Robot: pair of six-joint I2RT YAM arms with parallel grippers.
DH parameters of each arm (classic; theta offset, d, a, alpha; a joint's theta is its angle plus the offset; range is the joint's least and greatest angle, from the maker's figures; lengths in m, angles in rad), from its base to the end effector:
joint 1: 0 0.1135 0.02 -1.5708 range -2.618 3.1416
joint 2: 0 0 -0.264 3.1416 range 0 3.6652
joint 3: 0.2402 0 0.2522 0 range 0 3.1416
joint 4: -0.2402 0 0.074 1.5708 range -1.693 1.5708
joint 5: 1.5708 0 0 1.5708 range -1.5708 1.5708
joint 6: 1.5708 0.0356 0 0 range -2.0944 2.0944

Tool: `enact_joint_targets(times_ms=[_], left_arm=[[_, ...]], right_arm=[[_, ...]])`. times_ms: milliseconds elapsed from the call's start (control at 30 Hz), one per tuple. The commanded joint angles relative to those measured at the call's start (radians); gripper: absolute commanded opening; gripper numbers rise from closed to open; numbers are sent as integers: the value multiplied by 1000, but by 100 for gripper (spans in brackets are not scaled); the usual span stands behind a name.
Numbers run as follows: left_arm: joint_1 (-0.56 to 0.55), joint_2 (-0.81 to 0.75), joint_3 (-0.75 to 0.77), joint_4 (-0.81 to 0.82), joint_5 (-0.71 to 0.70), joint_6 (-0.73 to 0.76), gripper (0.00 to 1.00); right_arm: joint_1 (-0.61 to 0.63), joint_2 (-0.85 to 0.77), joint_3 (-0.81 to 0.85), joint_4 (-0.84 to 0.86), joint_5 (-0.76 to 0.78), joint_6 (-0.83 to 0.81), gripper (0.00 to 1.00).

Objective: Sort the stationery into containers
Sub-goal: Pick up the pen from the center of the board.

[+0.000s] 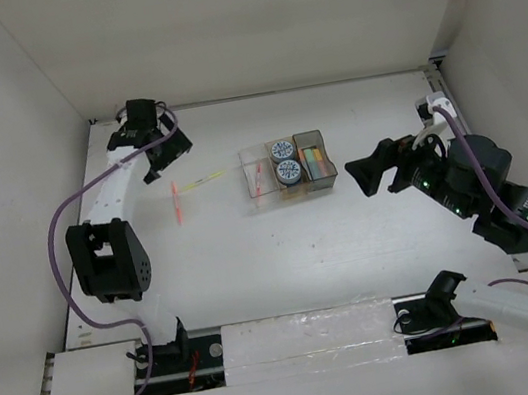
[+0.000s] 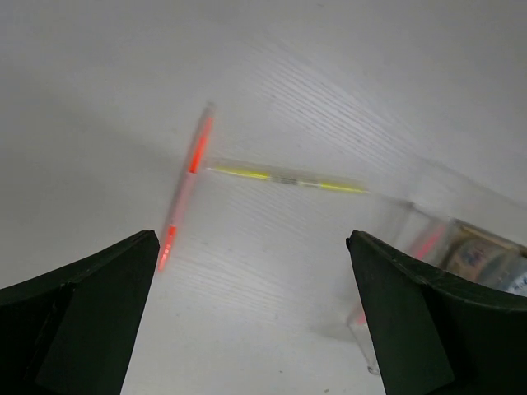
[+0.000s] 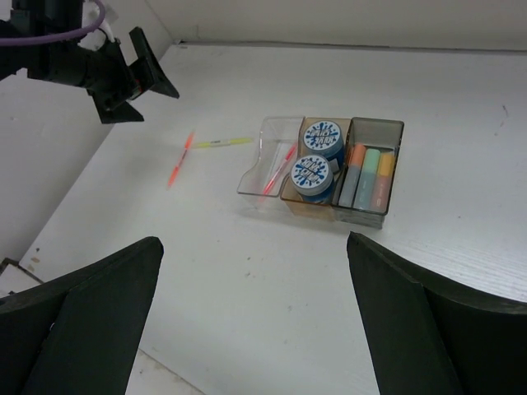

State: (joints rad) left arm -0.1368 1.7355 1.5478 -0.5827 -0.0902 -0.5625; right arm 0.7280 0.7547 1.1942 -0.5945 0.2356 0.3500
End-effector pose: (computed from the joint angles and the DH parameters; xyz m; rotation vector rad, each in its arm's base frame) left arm 0.3904 -0.0505 0.3109 -0.5402 2.2870 -0.2409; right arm 0.1034 0.0811 0.4361 -0.1546 1.7512 0.5907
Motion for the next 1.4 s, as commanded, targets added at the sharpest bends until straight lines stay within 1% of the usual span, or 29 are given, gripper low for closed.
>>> enact_joint_targets(times_ms=[0,67,167,267,300,433,467,533,667,833,867,900,933,1100,1200,1300,1367], left_arm=[[63,21,-8,-28,26,38,100],[63,44,-37,-37,26,65,100],[63,53,-126,10,41,75,100],[63,65,-185,20,6,84,100],[63,74,-195,20,-29,84,100],[63,110,-230,7,-39,66,93],[63,110,-230,7,-39,65,90],[63,110,-241,7,-51,55,88],[63,122,-232,17,-71,55,81],[63,177,-201,17,-80,55,69],[63,191,-201,8,-80,55,65],[63,191,-201,7,-92,46,60],[63,202,-192,-2,-92,46,58],[63,211,-192,-2,-123,36,57],[63,211,-183,-2,-123,36,50],[63,233,-155,-2,-135,45,48],[63,256,-141,-14,-147,46,43]], right_arm=[[10,-20,-7,41,-12,-16,100],[10,-20,-19,50,-12,-16,100],[10,-20,-42,84,-33,-16,100],[10,-9,-51,96,-42,-16,100],[10,-9,-61,105,-42,-16,100],[10,-20,-79,125,-42,-16,100],[10,-20,-90,125,-51,-16,100],[10,-20,-90,125,-51,-16,100],[10,-20,-99,143,-51,-16,100],[10,-11,-99,144,-62,-16,100],[10,-11,-99,144,-62,-16,100],[10,-11,-99,144,-62,-16,100],[10,-11,-99,144,-62,-16,100],[10,-20,-99,144,-62,-16,100],[10,-29,-99,144,-71,-16,100],[10,-29,-99,144,-71,-16,100],[10,-29,-99,134,-71,-16,100]])
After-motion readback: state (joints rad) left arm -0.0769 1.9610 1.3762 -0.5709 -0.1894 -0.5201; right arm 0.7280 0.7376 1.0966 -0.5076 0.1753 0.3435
